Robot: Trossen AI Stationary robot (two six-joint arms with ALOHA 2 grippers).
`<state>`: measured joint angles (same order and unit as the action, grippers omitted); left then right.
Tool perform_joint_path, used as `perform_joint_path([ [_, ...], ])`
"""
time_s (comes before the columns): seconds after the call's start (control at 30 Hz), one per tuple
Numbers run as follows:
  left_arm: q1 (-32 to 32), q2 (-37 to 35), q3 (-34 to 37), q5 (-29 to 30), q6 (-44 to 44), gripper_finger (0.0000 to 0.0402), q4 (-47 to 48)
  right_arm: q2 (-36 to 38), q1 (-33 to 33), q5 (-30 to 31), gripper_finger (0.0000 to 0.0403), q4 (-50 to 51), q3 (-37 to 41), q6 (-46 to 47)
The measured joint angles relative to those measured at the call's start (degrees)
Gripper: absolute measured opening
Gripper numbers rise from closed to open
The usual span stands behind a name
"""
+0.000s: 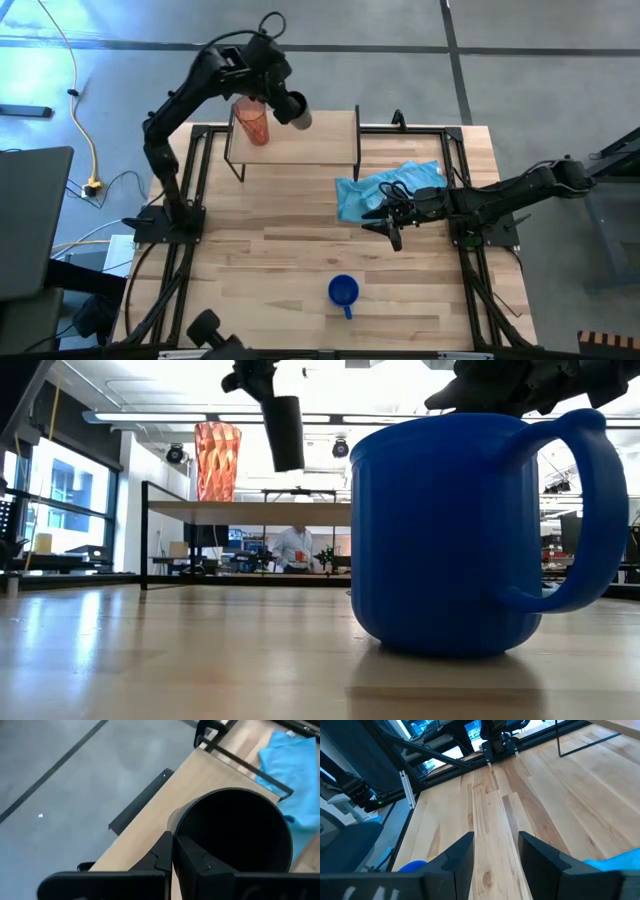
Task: Stack small to large cups/mugs on shelf
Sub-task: Put the black cup on the shelf
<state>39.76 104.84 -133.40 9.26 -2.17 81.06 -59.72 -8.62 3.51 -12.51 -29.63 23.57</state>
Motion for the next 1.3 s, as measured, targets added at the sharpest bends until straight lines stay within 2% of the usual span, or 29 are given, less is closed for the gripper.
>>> perform_joint_path([
  [0.17, 0.1, 2.4, 0.1, -0.4, 0.0, 0.0, 1.1, 0.0, 0.0, 0.0, 0.0144, 0.1, 0.0, 0.0],
  [0.67, 0.0, 2.9, 0.0, -0.9, 0.0, 0.0, 5.0, 0.0, 0.0, 0.0, 0.0144, 0.5, 0.0, -0.6],
  [1.3, 0.4, 4.0, 0.1, 0.2, -1.2, 0.0, 5.5, 0.0, 0.0, 0.0, 0.0144, 0.7, 0.0, 0.2],
])
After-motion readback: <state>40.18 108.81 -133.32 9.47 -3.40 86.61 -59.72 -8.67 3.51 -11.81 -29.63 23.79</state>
